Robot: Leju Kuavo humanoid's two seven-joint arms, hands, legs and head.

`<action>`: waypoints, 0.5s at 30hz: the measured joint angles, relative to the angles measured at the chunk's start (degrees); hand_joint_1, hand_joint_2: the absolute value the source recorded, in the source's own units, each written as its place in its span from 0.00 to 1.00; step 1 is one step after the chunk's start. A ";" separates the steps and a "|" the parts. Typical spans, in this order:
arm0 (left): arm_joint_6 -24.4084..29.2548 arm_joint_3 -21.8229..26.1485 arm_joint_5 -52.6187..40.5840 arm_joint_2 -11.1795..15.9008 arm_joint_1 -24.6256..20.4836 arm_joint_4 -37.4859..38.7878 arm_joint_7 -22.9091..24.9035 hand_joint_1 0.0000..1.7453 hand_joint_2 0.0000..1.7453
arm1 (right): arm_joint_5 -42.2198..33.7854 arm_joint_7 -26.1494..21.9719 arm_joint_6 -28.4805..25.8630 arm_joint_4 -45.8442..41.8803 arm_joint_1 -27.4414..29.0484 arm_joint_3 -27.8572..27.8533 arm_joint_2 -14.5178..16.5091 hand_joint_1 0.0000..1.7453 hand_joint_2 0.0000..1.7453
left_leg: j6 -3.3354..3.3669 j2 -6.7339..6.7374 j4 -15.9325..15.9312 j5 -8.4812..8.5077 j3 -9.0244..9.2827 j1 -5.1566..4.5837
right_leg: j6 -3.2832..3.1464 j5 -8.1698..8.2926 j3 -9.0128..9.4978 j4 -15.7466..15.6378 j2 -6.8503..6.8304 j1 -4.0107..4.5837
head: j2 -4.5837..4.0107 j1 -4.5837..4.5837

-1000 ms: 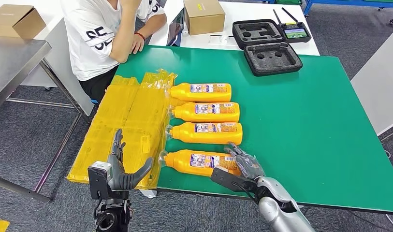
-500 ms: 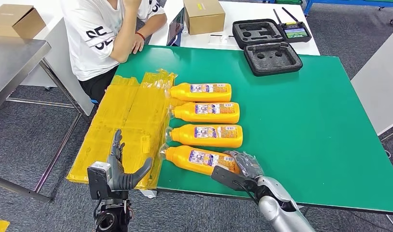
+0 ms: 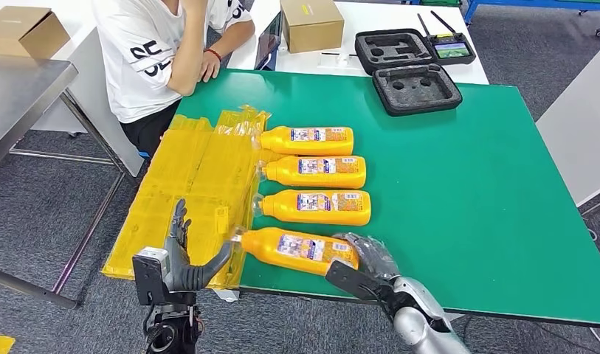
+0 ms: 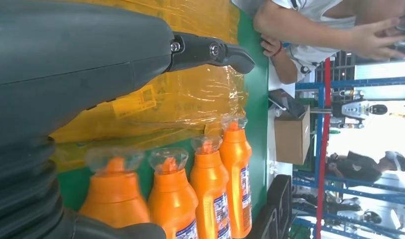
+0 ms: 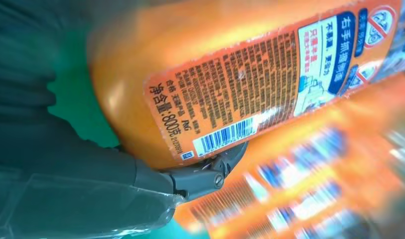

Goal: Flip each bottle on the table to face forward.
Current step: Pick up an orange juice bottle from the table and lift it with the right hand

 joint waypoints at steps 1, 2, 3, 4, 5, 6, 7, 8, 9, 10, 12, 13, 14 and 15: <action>0.07 0.04 0.49 -0.01 0.05 -0.09 -0.16 0.00 1.00 | -1.95 -1.71 -1.18 -0.55 0.40 -0.53 0.50 1.00 1.00 | 0.00 0.00 0.00 0.00 0.00 0.00 | 0.00 0.00 0.00 0.00 0.00 0.00 | 0.00 -0.01; 0.10 0.11 1.05 -0.01 0.15 -0.30 -0.35 0.00 1.00 | -3.90 -3.35 -2.42 -1.14 0.82 -1.16 1.13 1.00 1.00 | 0.00 0.00 0.00 0.00 0.00 0.00 | 0.00 -0.01 0.00 0.00 0.00 0.00 | 0.01 0.00; 0.11 0.21 1.57 -0.02 0.30 -0.64 -0.56 0.00 1.00 | -5.49 -4.69 -3.52 -1.65 1.22 -1.76 1.78 1.00 1.00 | 0.00 0.00 0.00 0.00 -0.01 0.00 | 0.01 -0.01 -0.01 0.00 0.00 0.00 | 0.01 0.00; 0.13 0.34 2.06 -0.02 0.50 -1.13 -0.75 0.00 1.00 | -6.71 -5.78 -4.43 -2.11 1.60 -2.31 2.45 1.00 1.00 | 0.00 0.00 0.00 0.00 -0.01 0.00 | 0.01 -0.01 -0.01 0.00 0.00 0.00 | 0.00 -0.01; 0.19 0.45 2.39 -0.02 0.72 -1.69 -0.90 0.00 1.00 | -7.52 -6.50 -5.05 -2.49 1.94 -2.78 3.10 1.00 1.00 | 0.00 0.00 0.00 0.00 -0.01 0.00 | 0.01 -0.02 -0.02 0.00 0.00 0.00 | 0.00 -0.01; 0.26 0.54 2.56 -0.02 0.92 -2.21 -0.97 0.00 1.00 | -7.97 -6.87 -5.38 -2.79 2.25 -3.15 3.67 1.00 1.00 | 0.00 0.00 -0.01 0.00 -0.01 0.00 | 0.02 -0.03 -0.02 0.00 0.00 0.00 | 0.00 -0.01; 0.31 0.61 2.68 -0.02 1.09 -2.68 -1.01 0.00 1.00 | -8.19 -7.03 -5.52 -3.04 2.52 -3.44 4.16 1.00 1.00 | 0.00 0.00 -0.01 -0.01 -0.02 0.00 | 0.02 -0.03 -0.02 0.00 0.00 0.00 | 0.00 0.00; 0.35 0.68 2.71 -0.02 1.24 -3.07 -1.01 0.00 1.00 | -8.31 -7.08 -5.57 -3.22 2.74 -3.65 4.57 1.00 1.00 | 0.00 0.00 -0.01 -0.01 -0.03 0.00 | 0.02 -0.03 -0.02 0.00 -0.01 0.00 | 0.01 0.01; 0.35 0.76 2.73 -0.02 1.36 -3.37 -1.01 0.00 1.00 | -8.37 -7.12 -5.59 -3.36 2.92 -3.81 4.91 1.00 1.00 | 0.00 0.00 -0.01 0.00 -0.04 0.00 | 0.02 -0.03 -0.02 0.00 -0.01 0.00 | 0.01 0.01; 0.35 0.84 2.75 -0.02 1.47 -3.61 -1.01 0.00 1.00 | -8.42 -7.16 -5.61 -3.47 3.07 -3.96 5.19 1.00 1.00 | 0.00 0.00 -0.01 0.00 -0.04 0.00 | 0.03 -0.03 -0.02 0.00 -0.01 0.00 | 0.01 0.01; 0.39 0.97 3.21 -0.02 1.73 -4.05 -1.15 0.00 1.00 | -8.60 -7.36 -5.77 -3.65 3.35 -4.34 5.67 1.00 1.00 | 0.00 0.00 -0.01 0.00 -0.04 0.00 | 0.03 -0.03 -0.01 0.00 -0.01 -0.01 | 0.01 0.01; 0.49 1.04 3.74 -0.02 1.93 -4.36 -1.39 0.00 1.00 | -8.74 -7.49 -5.92 -3.75 3.55 -4.58 5.93 1.00 1.00 | 0.00 0.00 -0.01 0.00 -0.04 -0.01 | 0.03 -0.03 -0.01 0.00 -0.01 -0.01 | 0.01 0.01; 0.69 1.12 4.53 -0.02 2.21 -4.80 -1.77 0.00 1.00 | -8.91 -7.62 -6.08 -3.87 3.84 -4.83 6.20 1.00 1.00 | 0.00 0.00 -0.01 0.00 -0.04 -0.01 | 0.03 -0.03 -0.01 0.00 -0.01 -0.01 | 0.00 0.01; 0.97 1.23 5.49 -0.01 2.62 -5.43 -2.26 0.00 1.00 | -9.02 -7.68 -6.23 -4.05 4.24 -5.07 6.49 1.00 1.00 | 0.00 0.00 -0.01 0.00 -0.04 -0.01 | 0.03 -0.03 -0.01 0.00 -0.01 -0.01 | 0.00 0.01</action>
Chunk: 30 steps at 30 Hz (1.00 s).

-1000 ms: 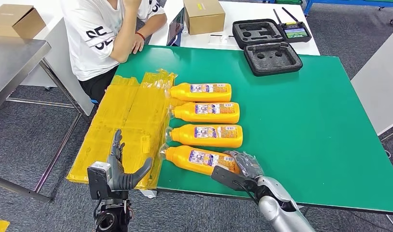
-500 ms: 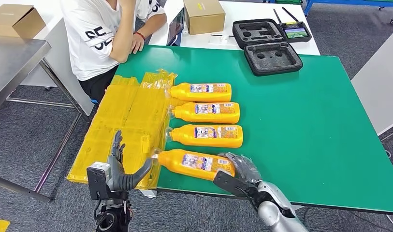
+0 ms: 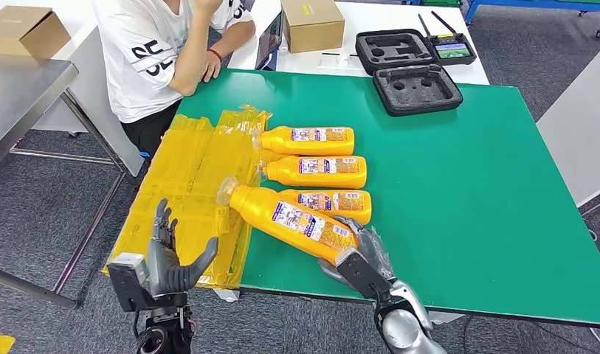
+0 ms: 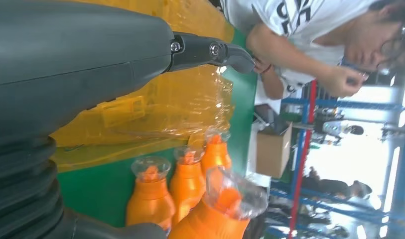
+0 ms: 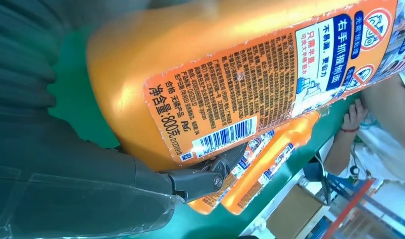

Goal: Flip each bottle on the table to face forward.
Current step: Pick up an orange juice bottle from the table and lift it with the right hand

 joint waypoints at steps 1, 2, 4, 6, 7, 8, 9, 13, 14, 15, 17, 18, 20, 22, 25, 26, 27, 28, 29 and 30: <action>0.34 0.16 1.08 0.01 0.50 -0.82 -0.57 0.00 1.00 | -0.03 0.03 -0.13 -0.25 0.48 -0.22 0.28 1.00 1.00 | 0.00 0.00 0.00 0.00 0.00 0.00 | 0.00 0.00 0.00 0.00 0.00 0.00 | -0.01 -0.01; 0.66 0.39 2.33 0.01 1.07 -1.82 -1.14 0.00 1.00 | 0.06 0.14 -0.21 -0.53 1.01 -0.43 0.56 1.00 1.00 | 0.00 0.00 0.00 0.00 0.00 0.00 | 0.00 0.00 -0.01 0.00 0.00 0.00 | -0.01 -0.01; 0.53 0.97 5.55 0.01 2.36 -4.25 -1.89 0.00 1.00 | 0.41 0.43 -0.33 -1.00 1.98 -0.86 1.06 1.00 1.00 | 0.00 0.00 0.00 -0.01 -0.01 0.00 | 0.01 -0.01 -0.03 0.00 0.00 0.01 | 0.00 -0.02; -1.47 1.45 9.37 0.06 3.45 -6.86 -1.25 0.00 1.00 | 0.50 0.10 -0.62 -1.20 2.76 -1.37 1.54 1.00 1.00 | 0.01 -0.01 0.00 -0.01 -0.04 0.01 | 0.01 -0.03 -0.05 0.00 -0.01 0.01 | 0.00 -0.02; -3.37 1.55 11.22 0.13 3.78 -7.89 -0.31 0.00 1.00 | 0.30 -0.62 -0.90 -1.22 3.03 -1.64 1.80 1.00 1.00 | 0.01 -0.01 0.00 -0.02 -0.05 0.01 | 0.00 -0.04 -0.06 0.00 -0.02 0.01 | 0.00 -0.02; -5.62 1.54 12.78 0.22 3.94 -8.62 0.80 0.00 1.00 | -0.08 -1.73 -1.24 -1.20 3.21 -1.91 2.08 1.00 1.00 | 0.01 -0.01 -0.01 -0.02 -0.06 0.01 | 0.00 -0.04 -0.07 0.00 -0.02 0.01 | 0.00 -0.02; -8.02 1.35 14.08 0.33 3.93 -8.96 1.89 0.00 1.00 | -0.61 -3.22 -1.59 -1.15 3.30 -2.17 2.40 1.00 1.00 | 0.01 -0.02 -0.01 -0.02 -0.06 0.01 | 0.00 -0.04 -0.08 0.00 -0.02 0.01 | 0.00 -0.01; -15.38 -0.99 16.96 0.67 2.46 -7.67 4.51 0.00 1.00 | -3.21 -10.65 -2.51 0.11 3.21 -2.78 4.32 1.00 1.00 | 0.01 -0.01 -0.01 -0.01 -0.05 0.00 | 0.01 -0.03 -0.06 0.00 -0.02 0.00 | 0.00 0.00; -16.18 -1.72 17.23 0.71 1.87 -6.87 4.71 0.00 1.00 | -3.68 -12.15 -2.59 0.66 3.15 -2.80 4.95 1.00 1.00 | 0.01 -0.01 -0.01 0.00 -0.05 0.00 | 0.01 -0.02 -0.06 0.00 -0.02 0.00 | 0.01 0.00; -16.53 -2.31 17.36 0.73 1.34 -6.10 4.77 0.00 1.00 | -3.95 -13.20 -2.65 1.20 3.09 -2.79 5.57 1.00 1.00 | 0.01 -0.01 -0.01 0.00 -0.05 0.00 | 0.02 -0.01 -0.05 0.00 -0.02 0.00 | 0.01 -0.01; -16.93 -3.23 17.57 0.78 0.56 -4.77 4.92 0.00 1.00 | -4.28 -14.55 -2.74 2.23 2.90 -2.78 6.68 1.00 1.00 | 0.01 -0.01 -0.01 0.00 -0.04 0.00 | 0.02 0.00 -0.05 0.00 -0.01 0.00 | 0.01 -0.01; -17.12 -3.57 17.66 0.80 0.33 -4.23 5.08 0.00 1.00 | -4.39 -14.99 -2.75 2.74 2.71 -2.78 7.16 1.00 1.00 | 0.01 -0.01 -0.01 0.01 -0.04 0.00 | 0.02 0.00 -0.05 0.00 -0.01 0.00 | 0.01 0.00; -17.59 -4.12 17.89 0.82 0.14 -3.35 5.43 0.00 1.00 | -4.46 -15.46 -2.61 3.83 2.14 -2.78 8.06 1.00 1.00 | 0.00 -0.01 -0.01 0.01 -0.04 0.00 | 0.02 -0.01 -0.06 0.00 -0.01 0.01 | 0.00 -0.01; -17.93 -4.48 18.00 0.82 0.12 -2.73 5.56 0.00 1.00 | -4.50 -15.59 -2.35 4.89 1.55 -2.78 8.79 1.00 1.00 | 0.00 -0.01 -0.01 0.00 -0.05 0.00 | 0.02 -0.01 -0.07 0.00 -0.01 0.01 | 0.00 -0.01; -18.23 -4.84 17.96 0.82 0.09 -2.11 5.57 0.00 1.00 | -4.52 -15.64 -1.97 6.25 0.81 -2.78 9.49 1.00 1.00 | 0.01 -0.01 -0.01 0.00 -0.07 0.00 | 0.02 -0.02 -0.08 0.00 -0.01 0.00 | 0.01 -0.01; -18.33 -4.91 17.93 0.82 0.07 -1.96 5.57 0.00 1.00 | -4.52 -15.67 -1.80 6.72 0.60 -2.78 9.69 1.00 1.00 | 0.01 -0.01 -0.01 -0.01 -0.08 0.00 | 0.02 -0.02 -0.08 0.00 -0.01 0.00 | 0.01 0.00; -18.42 -4.95 17.89 0.82 0.06 -1.83 5.59 0.00 1.00 | -4.48 -15.70 -1.55 7.22 0.42 -2.76 9.86 1.00 1.00 | 0.01 -0.01 -0.01 -0.01 -0.08 0.00 | 0.02 -0.02 -0.08 0.00 -0.01 0.00 | 0.01 0.00; -18.50 -4.95 17.86 0.82 0.05 -1.71 5.60 0.00 1.00 | -4.43 -15.74 -1.31 7.74 0.24 -2.72 10.00 1.00 1.00 | 0.01 -0.01 -0.01 -0.01 -0.08 0.00 | 0.02 -0.02 -0.08 0.00 -0.01 0.00 | 0.01 -0.01; -18.57 -4.95 17.82 0.82 0.04 -1.61 5.61 0.00 1.00 | -4.34 -15.76 -1.06 8.26 0.07 -2.67 10.12 1.00 1.00 | 0.01 -0.01 -0.01 -0.01 -0.08 0.00 | 0.02 -0.02 -0.08 0.00 -0.01 0.00 | 0.01 -0.01; -18.65 -4.95 17.80 0.82 0.04 -1.54 5.63 0.00 1.00 | -4.24 -15.79 -0.81 8.74 -0.07 -2.62 10.24 1.00 1.00 | 0.01 -0.01 -0.01 -0.01 -0.08 0.00 | 0.02 -0.02 -0.08 0.00 -0.01 0.00 | 0.01 -0.01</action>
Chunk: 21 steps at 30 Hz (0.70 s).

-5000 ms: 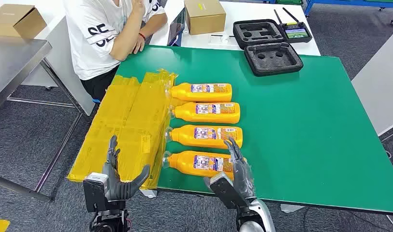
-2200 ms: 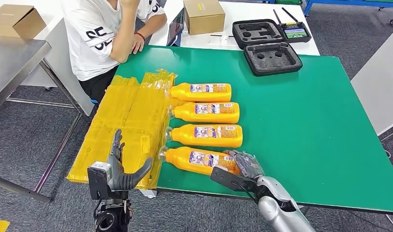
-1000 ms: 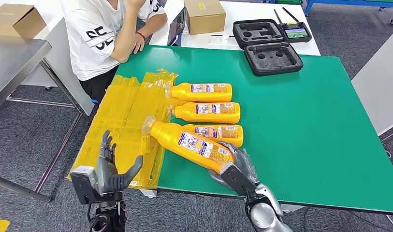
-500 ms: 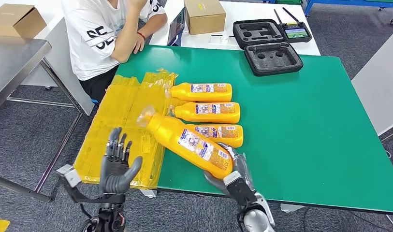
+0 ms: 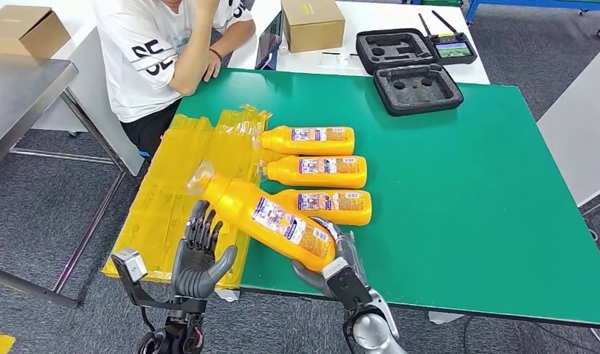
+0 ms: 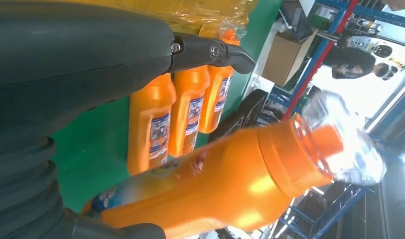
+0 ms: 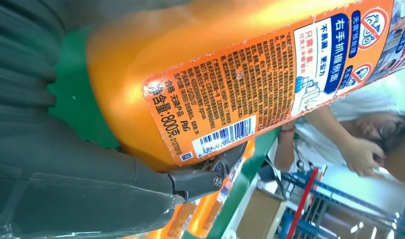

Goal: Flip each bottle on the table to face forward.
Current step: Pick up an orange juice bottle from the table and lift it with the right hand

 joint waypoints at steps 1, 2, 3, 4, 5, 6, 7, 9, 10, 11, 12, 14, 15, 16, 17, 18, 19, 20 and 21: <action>-0.11 0.00 -0.02 0.00 0.00 0.03 0.03 0.00 1.00 | 0.14 -0.02 0.21 0.46 -0.12 0.07 0.12 1.00 1.00 | 0.00 0.00 0.00 0.00 0.00 0.00 | 0.00 0.00 0.00 0.00 0.00 0.00 | 0.00 -0.01; -0.25 0.00 -0.02 0.00 0.00 0.07 0.07 0.00 1.00 | 0.31 -0.02 0.46 0.91 -0.23 0.14 0.23 1.00 1.00 | 0.00 0.00 0.00 0.00 0.00 0.00 | 0.00 0.00 0.00 0.00 0.00 0.00 | 0.00 0.00; -0.41 0.00 0.03 0.00 0.00 0.14 0.14 0.00 1.00 | 0.49 -0.03 0.75 1.38 -0.35 0.22 0.36 1.00 1.00 | 0.00 0.00 0.00 0.00 0.00 0.00 | 0.00 0.00 0.00 0.00 0.00 0.00 | 0.00 -0.01; -0.56 0.00 0.10 0.00 0.01 0.24 0.23 0.00 1.00 | 0.68 -0.03 1.04 1.82 -0.44 0.32 0.49 1.00 1.00 | 0.00 0.00 0.00 0.00 0.00 0.00 | 0.00 0.00 0.00 0.00 0.00 0.00 | 0.00 -0.01; -0.68 0.00 0.17 0.00 0.01 0.34 0.32 0.00 1.00 | 0.80 -0.03 1.33 2.22 -0.50 0.44 0.62 1.00 1.00 | 0.00 0.00 0.00 0.00 0.00 0.00 | 0.00 0.00 0.00 0.00 0.00 0.00 | 0.00 0.00; -0.76 0.00 0.24 0.00 0.02 0.44 0.40 0.00 1.00 | 0.92 -0.03 1.58 2.55 -0.53 0.61 0.76 1.00 1.00 | 0.00 0.00 0.00 0.00 0.00 0.00 | 0.00 0.00 0.00 0.00 0.00 0.00 | 0.00 0.00; -0.83 0.00 0.27 0.00 0.03 0.52 0.45 0.00 1.00 | 1.04 -0.03 1.82 2.81 -0.52 0.83 0.91 1.00 1.00 | 0.00 0.00 0.00 0.00 0.00 0.00 | 0.00 0.00 0.00 0.00 0.00 0.00 | 0.00 0.01; -0.94 0.00 0.30 0.00 0.02 0.74 0.55 0.00 1.00 | 1.35 -0.03 2.20 3.28 -0.51 1.38 1.14 1.00 1.00 | 0.00 0.00 0.00 0.00 0.00 0.00 | 0.00 0.00 0.00 0.00 0.00 0.00 | 0.00 -0.01; -0.98 0.00 0.31 0.00 0.02 0.85 0.60 0.00 1.00 | 1.48 -0.02 2.38 3.47 -0.49 1.64 1.23 1.00 1.00 | 0.00 0.00 0.00 0.00 0.00 0.00 | 0.00 0.00 -0.01 0.00 0.00 0.00 | 0.00 -0.01; -1.00 0.00 0.31 0.00 0.02 0.93 0.64 0.00 1.00 | 1.60 -0.01 2.53 3.61 -0.47 1.88 1.30 1.00 1.00 | 0.00 0.00 0.00 0.00 0.00 0.00 | 0.00 0.00 -0.01 0.00 0.00 0.00 | 0.00 -0.01; -1.02 -0.02 0.31 0.00 0.02 0.97 0.67 0.00 1.00 | 1.71 0.00 2.76 3.71 -0.44 2.15 1.36 1.00 1.00 | 0.00 0.00 0.00 0.00 0.00 0.00 | 0.00 0.00 -0.01 0.00 0.00 0.00 | 0.00 0.00; -1.04 -0.08 0.37 0.00 0.01 1.07 0.67 0.00 1.00 | 1.96 0.02 3.23 3.77 -0.36 2.84 1.46 1.00 1.00 | 0.00 0.00 0.00 0.00 0.00 0.00 | 0.00 0.00 -0.02 0.00 0.00 0.00 | 0.00 0.01; -1.05 -0.13 0.42 0.00 0.01 1.16 0.67 0.00 1.00 | 2.06 0.02 3.42 3.77 -0.28 3.20 1.51 1.00 1.00 | 0.00 0.00 0.00 0.00 0.00 0.00 | 0.00 0.00 -0.02 0.00 0.00 0.00 | 0.00 0.01; -1.05 -0.17 0.50 0.00 0.02 1.25 0.67 0.00 1.00 | 2.11 0.02 3.54 3.77 -0.19 3.53 1.58 1.00 1.00 | 0.00 0.00 0.00 0.00 0.00 0.00 | 0.00 0.00 -0.02 0.00 0.00 0.00 | 0.00 0.01; -1.05 -0.20 0.60 0.00 0.02 1.32 0.67 0.00 1.00 | 2.14 0.02 3.64 3.77 -0.10 3.81 1.64 1.00 1.00 | 0.00 0.00 0.00 0.00 0.00 0.00 | 0.00 0.00 -0.02 0.00 0.00 0.00 | 0.00 0.01; -1.05 -0.21 0.69 0.00 0.03 1.37 0.67 0.00 1.00 | 2.14 0.02 3.73 3.77 -0.01 4.04 1.67 1.00 1.00 | 0.00 0.00 0.00 0.00 0.00 0.00 | 0.00 0.00 -0.02 0.00 0.00 0.00 | 0.00 0.01; -1.05 -0.22 0.78 0.00 0.03 1.39 0.67 0.00 1.00 | 2.15 0.02 3.81 3.77 0.05 4.22 1.69 1.00 1.00 | 0.00 0.00 0.00 0.00 0.00 0.00 | 0.00 0.00 -0.02 0.00 0.00 0.00 | 0.00 0.01; -1.05 -0.22 0.82 0.00 0.04 1.40 0.67 0.00 1.00 | 2.15 0.02 3.87 3.77 0.12 4.34 1.69 1.00 1.00 | 0.00 0.00 0.00 0.00 0.00 0.00 | 0.00 0.00 -0.02 0.00 0.00 0.00 | 0.00 0.01; -1.05 -0.23 0.83 0.00 0.04 1.40 0.67 0.00 1.00 | 2.16 0.02 3.91 3.77 0.18 4.41 1.69 1.00 1.00 | 0.00 0.00 0.00 0.00 0.00 0.00 | 0.00 0.00 -0.02 0.00 0.00 0.00 | 0.00 0.01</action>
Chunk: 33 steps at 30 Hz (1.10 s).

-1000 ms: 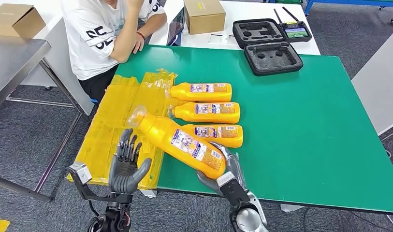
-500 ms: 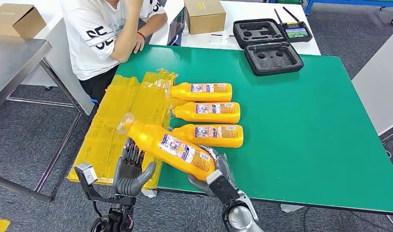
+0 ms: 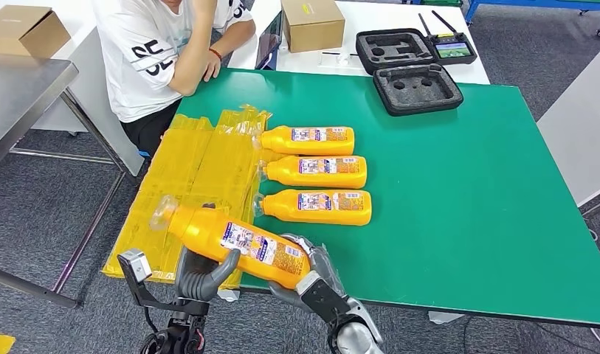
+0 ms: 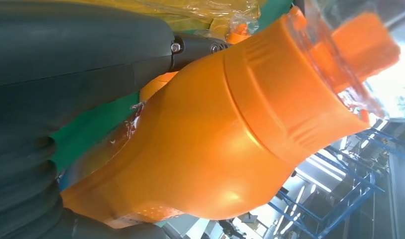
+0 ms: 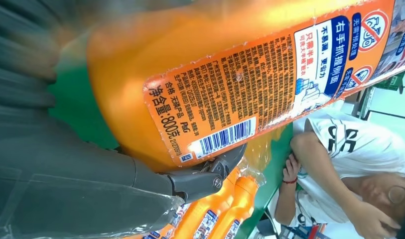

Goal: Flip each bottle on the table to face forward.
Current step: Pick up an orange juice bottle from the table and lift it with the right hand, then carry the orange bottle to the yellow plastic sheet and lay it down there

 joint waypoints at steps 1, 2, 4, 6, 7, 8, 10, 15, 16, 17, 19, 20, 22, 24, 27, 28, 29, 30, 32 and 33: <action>0.00 -0.01 0.00 0.00 0.00 0.00 0.00 0.00 1.00 | 0.01 0.00 0.02 0.00 0.06 0.04 0.01 1.00 1.00 | 0.00 0.00 0.00 0.00 0.00 0.00 | 0.00 0.00 0.00 0.00 0.00 0.00 | 0.00 0.00; 0.00 -0.01 0.00 0.00 0.00 0.01 0.01 0.00 1.00 | 0.01 0.00 0.04 0.00 0.09 0.07 0.01 1.00 1.00 | 0.00 0.00 0.00 0.00 0.00 0.00 | 0.00 0.00 0.00 0.00 0.00 0.00 | 0.00 0.00; 0.00 -0.01 0.00 0.00 0.00 0.02 0.01 0.00 1.00 | 0.02 0.00 0.04 0.00 0.12 0.10 0.01 1.00 1.00 | 0.00 0.00 0.00 0.00 0.00 0.00 | 0.00 0.00 0.00 0.00 0.00 0.00 | 0.00 0.00; 0.00 -0.01 0.00 0.00 0.00 0.02 0.01 0.00 1.00 | 0.03 0.00 0.06 0.00 0.13 0.12 0.01 1.00 1.00 | 0.00 0.00 0.00 0.00 0.00 0.00 | 0.00 0.00 0.00 0.00 0.00 0.00 | -0.01 0.00; 0.00 -0.01 0.01 0.00 0.01 0.02 0.00 0.00 1.00 | 0.04 0.00 0.11 0.00 0.13 0.13 0.02 1.00 1.00 | 0.00 0.00 0.00 0.00 0.00 0.00 | 0.00 0.00 0.00 0.00 0.00 0.00 | -0.01 0.00; 0.00 -0.01 0.06 0.00 0.01 0.02 0.00 0.00 1.00 | 0.05 0.00 0.21 0.00 0.14 0.14 0.02 1.00 1.00 | 0.00 0.00 0.00 0.00 0.00 0.00 | 0.00 0.00 0.00 0.00 0.00 0.00 | -0.01 0.00; 0.00 -0.01 0.33 0.00 0.04 0.02 -0.01 0.00 1.00 | 0.13 0.00 0.60 0.00 0.16 0.24 0.01 1.00 1.00 | 0.00 0.00 0.00 0.00 0.00 0.00 | 0.00 0.00 0.00 0.00 0.00 0.00 | 0.00 0.00; -0.34 0.01 2.67 -0.05 0.20 -0.03 -0.56 0.00 1.00 | 0.44 -0.01 2.21 0.48 0.17 1.23 0.01 1.00 1.00 | 0.00 0.00 0.00 0.00 0.00 0.00 | 0.00 0.00 0.00 0.00 0.00 0.00 | -0.01 -0.01; -0.64 0.03 3.22 -0.07 0.25 -0.05 -0.71 0.00 1.00 | 0.52 -0.01 2.37 0.65 0.13 1.44 0.01 1.00 1.00 | 0.00 0.00 0.00 0.00 0.00 0.00 | 0.00 0.00 0.00 0.00 0.00 0.00 | -0.01 -0.01; -0.99 0.04 3.70 -0.07 0.31 -0.07 -0.82 0.00 1.00 | 0.59 -0.01 2.48 0.82 0.07 1.59 0.02 1.00 1.00 | 0.00 0.00 0.00 0.00 0.00 0.00 | 0.00 0.00 0.00 0.00 0.00 0.00 | 0.00 -0.01; -2.30 0.09 5.15 -0.07 0.36 -0.14 -0.91 0.03 1.00 | 0.71 -0.02 2.60 1.37 -0.23 1.90 0.04 1.00 1.00 | 0.00 0.00 0.00 0.00 0.00 0.00 | 0.00 0.00 0.00 0.00 0.00 0.00 | -0.01 0.00; -3.08 0.11 5.90 -0.07 0.36 -0.16 -0.90 0.04 1.00 | 0.72 -0.02 2.63 1.68 -0.43 2.02 0.05 1.00 1.00 | 0.00 0.00 0.00 0.00 0.00 0.00 | 0.00 0.00 0.00 0.00 0.00 0.00 | -0.01 0.00; -5.14 0.14 7.60 -0.07 0.34 -0.19 -0.73 0.05 1.00 | 0.66 -0.10 2.66 2.37 -0.81 2.19 0.11 1.00 1.00 | 0.00 0.00 0.00 0.01 0.00 0.00 | 0.00 0.00 0.00 0.00 0.00 0.00 | -0.01 0.00; -7.19 0.14 8.97 -0.07 0.29 -0.17 -0.24 0.16 1.00 | 0.50 -0.32 2.65 3.02 -1.13 2.24 0.17 1.00 1.00 | 0.00 0.00 0.00 0.01 0.00 0.00 | 0.00 0.00 0.00 0.00 0.00 0.00 | 0.00 0.00; -9.74 0.04 10.42 -0.07 0.18 0.14 0.73 0.84 1.00 | 0.40 -0.69 2.60 3.93 -1.66 2.40 0.25 1.00 1.00 | 0.00 0.00 0.00 0.01 0.00 0.00 | 0.00 0.00 0.00 0.00 0.00 0.00 | 0.00 0.00; -10.48 0.00 10.74 -0.07 0.11 0.36 0.96 0.97 1.00 | 0.41 -0.77 2.57 4.22 -1.79 2.47 0.28 1.00 1.00 | 0.00 0.00 0.00 0.01 0.00 0.00 | 0.00 0.00 0.00 0.00 0.00 0.00 | 0.00 0.00; -11.05 -0.04 10.94 -0.07 0.03 0.58 1.11 0.99 1.00 | 0.42 -0.81 2.56 4.47 -1.88 2.55 0.33 1.00 1.00 | 0.00 0.00 0.00 0.01 0.00 0.00 | 0.00 0.00 0.00 0.00 0.00 0.00 | 0.00 0.00; -11.47 -0.08 11.06 -0.07 -0.05 0.75 1.14 1.00 1.00 | 0.43 -0.80 2.54 4.70 -1.98 2.61 0.39 1.00 1.00 | 0.00 0.00 0.00 0.01 0.00 0.00 | 0.00 0.00 0.00 0.00 0.00 0.00 | 0.00 0.00; -11.91 -0.23 11.19 -0.07 -0.26 0.95 1.08 1.00 1.00 | 0.49 -0.75 2.49 5.13 -2.19 2.74 0.44 1.00 1.00 | 0.00 0.00 0.00 0.01 0.00 0.00 | 0.00 0.00 0.00 0.00 0.00 0.00 | -0.01 0.00; -12.04 -0.31 11.18 -0.07 -0.41 1.02 1.04 1.00 1.00 | 0.53 -0.72 2.47 5.33 -2.31 2.79 0.46 1.00 1.00 | 0.00 0.00 0.00 0.01 0.00 0.00 | 0.00 0.00 0.00 0.00 0.00 0.00 | -0.01 0.00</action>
